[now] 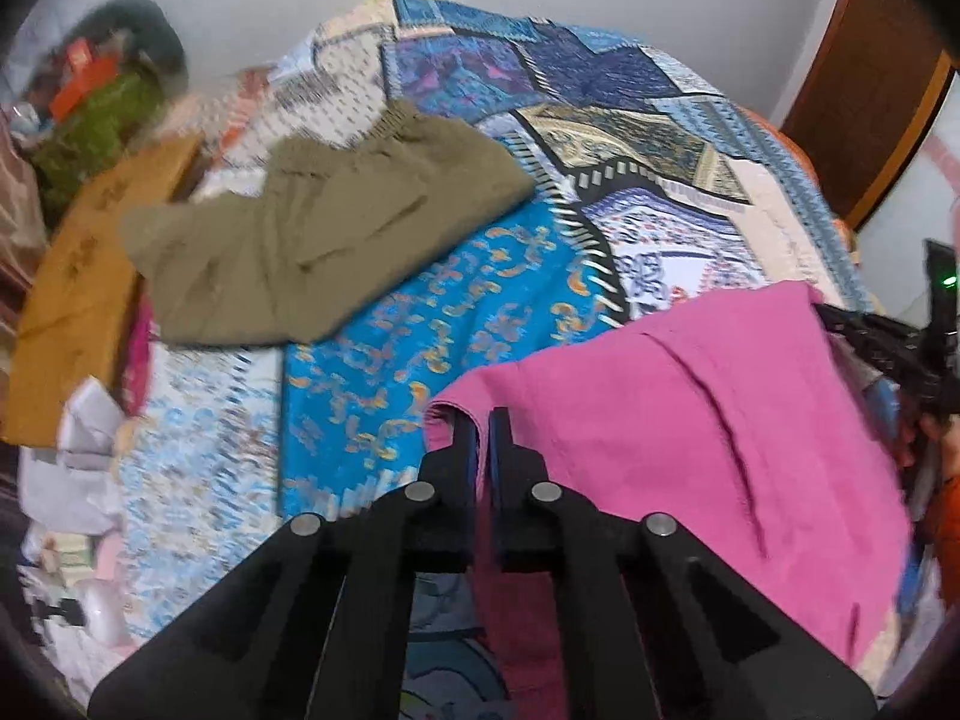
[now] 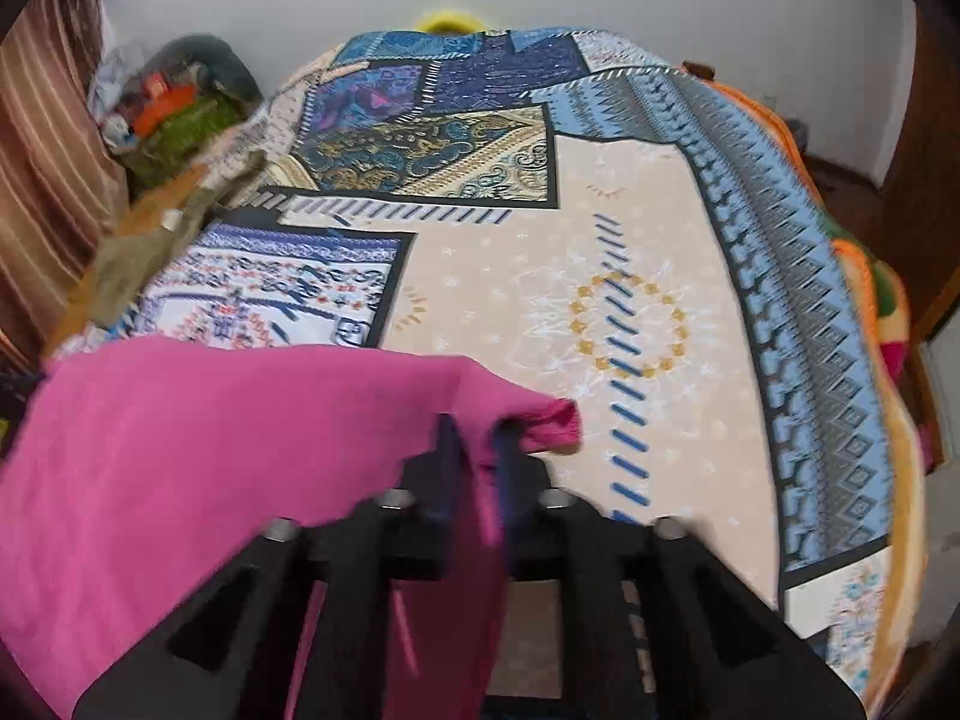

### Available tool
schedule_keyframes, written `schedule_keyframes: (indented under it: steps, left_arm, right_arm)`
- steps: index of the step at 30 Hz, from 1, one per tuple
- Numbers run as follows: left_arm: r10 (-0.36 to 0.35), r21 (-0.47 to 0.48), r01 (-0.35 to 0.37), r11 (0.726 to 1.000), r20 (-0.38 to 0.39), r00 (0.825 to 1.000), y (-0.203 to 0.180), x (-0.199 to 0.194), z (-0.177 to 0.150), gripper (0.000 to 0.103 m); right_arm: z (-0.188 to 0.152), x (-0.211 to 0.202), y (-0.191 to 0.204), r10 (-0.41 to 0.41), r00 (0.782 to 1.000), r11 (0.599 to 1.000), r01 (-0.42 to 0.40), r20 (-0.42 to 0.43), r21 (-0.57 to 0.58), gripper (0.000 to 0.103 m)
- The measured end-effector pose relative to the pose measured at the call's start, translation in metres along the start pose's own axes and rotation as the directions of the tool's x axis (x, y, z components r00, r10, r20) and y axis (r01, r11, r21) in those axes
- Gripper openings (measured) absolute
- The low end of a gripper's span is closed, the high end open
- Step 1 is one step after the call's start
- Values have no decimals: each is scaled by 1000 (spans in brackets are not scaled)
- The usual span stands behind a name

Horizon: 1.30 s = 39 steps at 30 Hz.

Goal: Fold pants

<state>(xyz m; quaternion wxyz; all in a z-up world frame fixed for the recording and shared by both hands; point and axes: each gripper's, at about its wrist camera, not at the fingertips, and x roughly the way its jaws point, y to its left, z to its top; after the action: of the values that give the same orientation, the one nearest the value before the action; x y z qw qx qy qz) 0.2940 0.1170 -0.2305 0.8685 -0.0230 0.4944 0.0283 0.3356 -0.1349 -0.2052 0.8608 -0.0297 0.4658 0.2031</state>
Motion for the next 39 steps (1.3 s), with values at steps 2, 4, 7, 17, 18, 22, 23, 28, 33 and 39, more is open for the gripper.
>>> schedule_keyframes:
  steps: [2, 4, 7, 17, 18, 22, 23, 28, 33, 39]
  left_arm:
    - [58, 6, -58, 998, 46, 997, 0, -4, -2, 4]
    - [78, -1, -78, 997, 32, 996, 0, 0, -3, 4]
    - [110, 24, -110, 994, 14, 994, -5, 10, -4, 4]
    - [45, 33, -45, 998, 18, 999, -2, -24, 6, 20]
    - [31, 26, -32, 999, 27, 999, -2, -30, 10, 33]
    - [-12, 18, 11, 1000, 82, 997, -14, -46, 25, 67]
    - [-16, 26, 14, 1000, 86, 996, -19, -48, 29, 69]
    - [-77, 80, 73, 994, 49, 996, -45, -39, 39, 76]
    - [-39, 173, 47, 984, -52, 998, -62, -1, 26, 76]
    - [-69, 168, 81, 983, -76, 995, -54, 4, 0, 79]
  right_arm:
    - [0, 1, 1, -17, 1000, 1000, 17, 3, -20, 6]
    - [-1, 1, 3, -62, 998, 997, 63, 10, -39, 5]
    - [1, 6, 2, -99, 995, 994, 98, -9, -40, 5]
    - [12, -29, 4, -70, 997, 997, 69, -43, -31, 19]
    - [13, -37, 8, -61, 998, 998, 60, -25, -29, 31]
    - [17, -66, 29, 12, 998, 999, -10, 60, -34, 59]
    - [18, -72, 38, 37, 997, 999, -33, 73, -43, 62]
    - [26, -71, 77, 130, 990, 988, -124, 58, -93, 68]
    - [17, -33, 109, 162, 983, 972, -174, -89, -159, 68]
    - [-11, -10, 116, 156, 972, 958, -192, -177, -212, 70]
